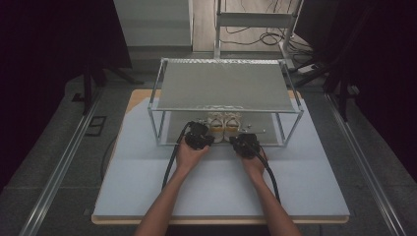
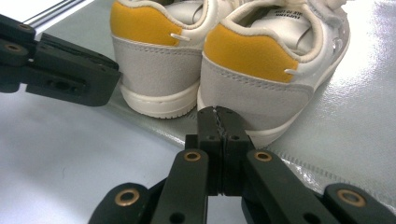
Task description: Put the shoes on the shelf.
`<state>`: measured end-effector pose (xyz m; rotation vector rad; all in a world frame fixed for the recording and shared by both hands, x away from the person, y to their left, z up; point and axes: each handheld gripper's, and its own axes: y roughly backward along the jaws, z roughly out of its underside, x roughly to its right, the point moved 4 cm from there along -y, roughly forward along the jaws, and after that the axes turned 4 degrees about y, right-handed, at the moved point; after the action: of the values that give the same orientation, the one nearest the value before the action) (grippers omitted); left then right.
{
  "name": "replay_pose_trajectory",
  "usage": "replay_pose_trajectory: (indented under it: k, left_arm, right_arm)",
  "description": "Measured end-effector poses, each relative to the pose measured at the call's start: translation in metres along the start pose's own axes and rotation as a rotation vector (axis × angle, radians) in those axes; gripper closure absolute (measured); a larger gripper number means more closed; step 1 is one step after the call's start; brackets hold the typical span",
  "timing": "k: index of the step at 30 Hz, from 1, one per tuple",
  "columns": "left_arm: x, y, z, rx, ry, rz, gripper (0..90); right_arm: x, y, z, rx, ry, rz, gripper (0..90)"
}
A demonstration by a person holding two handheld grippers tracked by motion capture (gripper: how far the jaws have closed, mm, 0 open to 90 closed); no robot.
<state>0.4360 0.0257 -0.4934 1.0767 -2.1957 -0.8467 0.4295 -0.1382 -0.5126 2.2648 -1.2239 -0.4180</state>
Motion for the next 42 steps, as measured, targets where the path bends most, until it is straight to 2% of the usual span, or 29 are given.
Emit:
replay_pose_trajectory:
  k: [11, 12, 13, 15, 16, 17, 18, 20, 22, 24, 27, 28, 29, 31, 32, 34, 35, 36, 39, 42]
  left_arm:
    - [-0.001, -0.004, -0.001, 0.012, 0.020, -0.012, 81.2]
    - [-0.001, -0.004, -0.001, 0.012, 0.011, -0.011, 77.0]
    - [0.001, -0.004, -0.001, 0.014, 0.010, -0.015, 77.0]
    - [0.002, -0.002, 0.001, 0.024, -0.013, -0.055, 67.8]
    - [0.003, 0.001, 0.002, 0.039, -0.004, -0.040, 63.7]
    - [0.003, 0.003, 0.003, 0.046, 0.002, -0.026, 63.7]
    - [0.004, 0.008, 0.007, 0.051, -0.006, -0.016, 58.4]
    - [0.004, 0.011, 0.009, 0.058, 0.000, -0.010, 56.2]
    - [0.007, 0.020, 0.015, 0.081, 0.056, 0.005, 51.6]
    - [0.007, 0.026, 0.019, 0.089, 0.042, 0.012, 47.9]
    - [0.006, 0.038, 0.031, 0.113, 0.030, 0.004, 43.9]
    - [0.007, 0.045, 0.039, 0.122, 0.021, 0.012, 42.3]
    - [0.007, 0.045, 0.039, 0.122, 0.021, 0.012, 41.2]
    - [0.006, 0.056, 0.051, 0.124, -0.015, -0.002, 39.6]
    - [0.006, 0.056, 0.051, 0.124, -0.015, -0.002, 39.0]
    - [0.004, 0.063, 0.060, 0.133, -0.017, -0.003, 37.4]
    - [0.003, 0.066, 0.065, 0.136, -0.016, -0.010, 37.4]
    - [0.000, 0.072, 0.073, 0.143, -0.021, -0.034, 36.6]
    - [-0.004, 0.077, 0.082, 0.142, -0.024, -0.051, 35.4]
    - [-0.015, 0.087, 0.097, 0.131, -0.026, -0.072, 34.1]
  right_arm:
    - [0.001, 0.001, 0.000, -0.013, -0.003, 0.013, 86.8]
    - [0.002, 0.002, 0.001, -0.015, 0.005, 0.016, 86.2]
    - [0.002, 0.002, 0.001, -0.015, 0.005, 0.016, 86.2]
    - [0.002, 0.005, 0.001, -0.015, 0.005, 0.011, 84.7]
    - [0.001, 0.009, 0.002, -0.010, 0.017, -0.005, 78.5]
    - [0.001, 0.009, 0.002, -0.010, 0.017, -0.005, 78.5]
    - [0.000, 0.016, 0.002, 0.000, 0.034, -0.008, 72.5]
    - [0.000, 0.018, 0.002, 0.003, 0.040, -0.013, 68.9]
    - [-0.001, 0.025, 0.003, 0.011, 0.051, -0.022, 59.6]
    - [0.000, 0.033, 0.004, 0.029, 0.053, -0.026, 53.5]
    - [0.001, 0.044, 0.008, 0.040, 0.033, -0.063, 50.5]
    - [0.003, 0.052, 0.012, 0.044, 0.028, -0.084, 48.6]
    - [0.003, 0.052, 0.012, 0.044, 0.028, -0.084, 48.6]
    - [0.004, 0.065, 0.018, 0.047, 0.038, -0.094, 46.3]
    - [0.004, 0.065, 0.018, 0.047, 0.038, -0.094, 46.3]
    - [0.008, 0.079, 0.027, 0.043, 0.053, -0.092, 45.5]
    - [0.008, 0.079, 0.027, 0.043, 0.053, -0.092, 45.5]
    - [0.013, 0.087, 0.033, 0.038, 0.060, -0.077, 45.4]
    - [0.020, 0.094, 0.041, 0.030, 0.064, -0.069, 45.4]
    - [0.034, 0.111, 0.055, 0.028, 0.053, -0.053, 45.4]
